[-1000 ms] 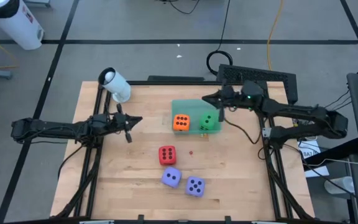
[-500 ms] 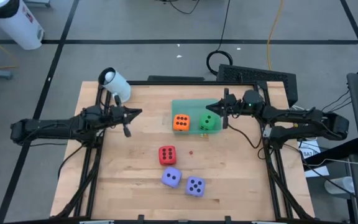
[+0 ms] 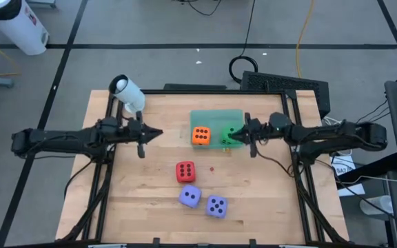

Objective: Pick & Place Dice
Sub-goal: Put the big purple die into the green bin

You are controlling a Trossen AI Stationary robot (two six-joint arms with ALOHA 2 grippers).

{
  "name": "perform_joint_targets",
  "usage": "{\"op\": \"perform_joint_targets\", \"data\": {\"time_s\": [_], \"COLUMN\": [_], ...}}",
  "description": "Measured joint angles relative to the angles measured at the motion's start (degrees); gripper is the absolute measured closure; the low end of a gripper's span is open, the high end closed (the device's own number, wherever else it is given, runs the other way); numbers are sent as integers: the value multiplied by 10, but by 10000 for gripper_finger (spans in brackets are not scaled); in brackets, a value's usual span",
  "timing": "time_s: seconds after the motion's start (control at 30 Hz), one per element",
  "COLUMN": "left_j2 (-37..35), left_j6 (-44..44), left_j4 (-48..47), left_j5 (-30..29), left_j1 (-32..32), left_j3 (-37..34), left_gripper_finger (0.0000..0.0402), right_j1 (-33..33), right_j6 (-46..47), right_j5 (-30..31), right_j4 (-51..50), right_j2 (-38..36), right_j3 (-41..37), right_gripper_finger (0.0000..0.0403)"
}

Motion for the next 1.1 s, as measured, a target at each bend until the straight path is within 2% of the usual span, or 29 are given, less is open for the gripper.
{"op": "perform_joint_targets", "data": {"time_s": [0.1, 0.23, 0.33, 0.43, 0.6, 0.8, 0.97, 1.1], "left_j2": [20, 13, -10, -22, 2, 20, 21, 34], "left_j6": [1, 47, 66, 73, 46, 44, -12, -34], "left_j4": [1, -28, -30, -28, -28, -27, -65, -64], "left_j5": [-93, -238, -343, -413, -418, -397, -347, -343], "left_j1": [-73, -193, -274, -320, -317, -271, -230, -213], "left_j3": [14, 50, 56, 49, 41, 40, 40, 40], "left_gripper_finger": [389, 394, 398, 397, 398, 398, 399, 394], "right_j1": [49, 80, 116, 164, 251, 309, 313, 313], "right_j6": [20, 63, 58, 35, 3, -7, -10, -12], "right_j5": [43, 54, 133, 222, 333, 410, 419, 419], "right_j4": [-10, -52, -126, -193, -205, -199, -176, -147], "right_j2": [-20, -100, -165, -201, -193, -132, -78, -36], "right_j3": [-1, 2, 3, 3, 3, 3, 3, 3], "right_gripper_finger": [403, 403, 403, 403, 403, 403, 403, 403]}}
